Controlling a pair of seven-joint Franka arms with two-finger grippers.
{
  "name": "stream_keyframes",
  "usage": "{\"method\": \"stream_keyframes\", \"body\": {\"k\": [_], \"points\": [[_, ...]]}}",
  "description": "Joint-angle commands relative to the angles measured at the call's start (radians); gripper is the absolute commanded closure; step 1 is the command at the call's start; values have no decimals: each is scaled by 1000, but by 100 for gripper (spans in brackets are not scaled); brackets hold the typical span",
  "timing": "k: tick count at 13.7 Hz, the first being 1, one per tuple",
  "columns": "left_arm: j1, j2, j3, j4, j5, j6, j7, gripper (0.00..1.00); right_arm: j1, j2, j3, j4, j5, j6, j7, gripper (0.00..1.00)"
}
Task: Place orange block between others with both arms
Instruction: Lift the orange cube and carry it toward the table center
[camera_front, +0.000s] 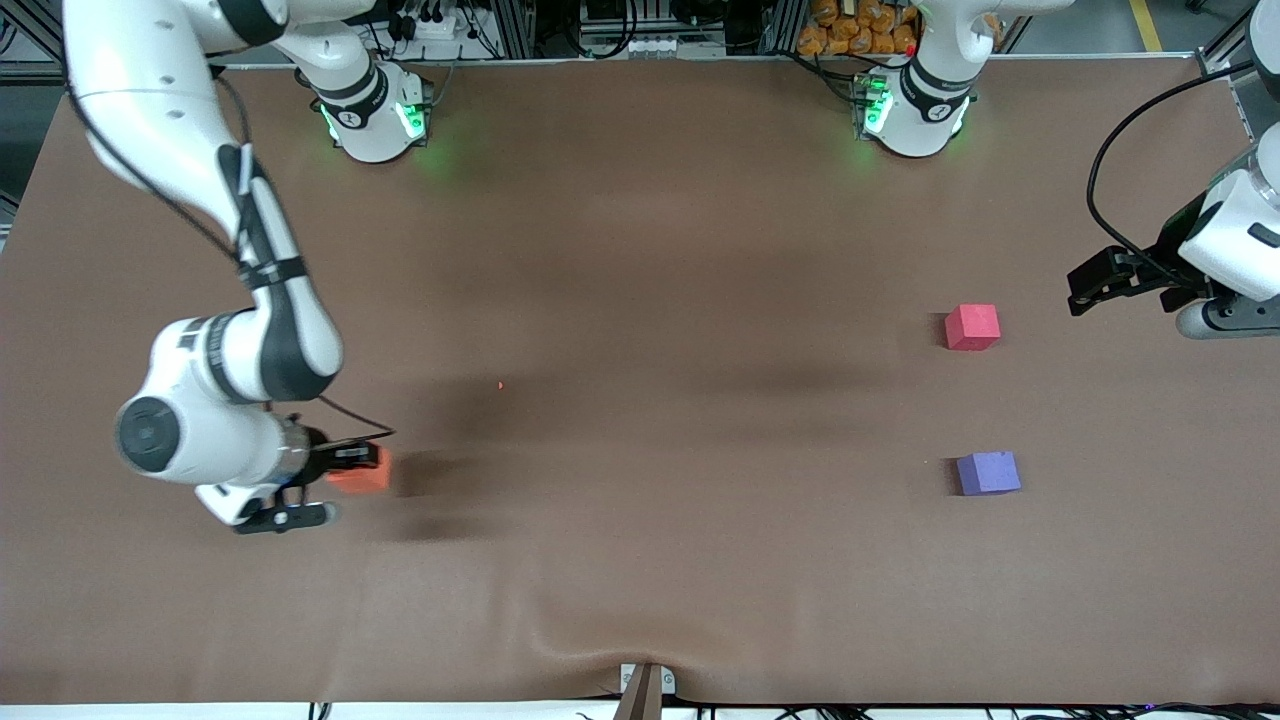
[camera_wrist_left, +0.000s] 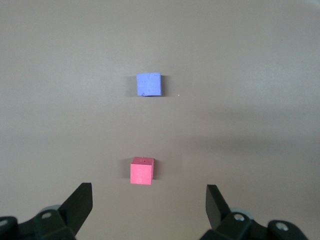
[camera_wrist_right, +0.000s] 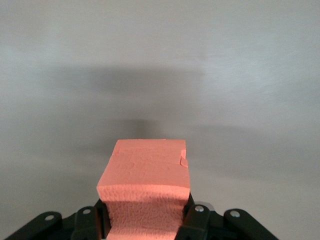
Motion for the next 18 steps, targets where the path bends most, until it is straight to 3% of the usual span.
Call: {"method": "stream_keyframes", "body": {"k": [1, 4, 9, 11, 13, 14, 16, 18], "points": [[3, -9, -1, 2, -15, -14, 16, 0, 81, -22, 15, -10, 45, -24, 181, 78], [5, -11, -1, 2, -15, -14, 18, 0, 205, -7, 16, -7, 137, 2, 319, 78], [3, -6, -1, 2, -15, -13, 18, 0, 421, 57, 13, -8, 153, 172, 511, 73], [1, 0, -1, 2, -15, -8, 18, 0, 486, 89, 13, -8, 156, 236, 562, 60], [-2, 4, -1, 1, -13, -10, 18, 0, 532, 110, 15, -5, 158, 241, 574, 58], [-2, 4, -1, -4, -13, -10, 18, 0, 544, 113, 15, -5, 158, 243, 577, 53], [-3, 4, -1, -4, -13, -8, 16, 0, 564, 123, 15, -5, 158, 263, 579, 32], [-5, 6, -1, -4, -13, -8, 16, 0, 563, 122, 15, -5, 165, 263, 577, 0]]}}
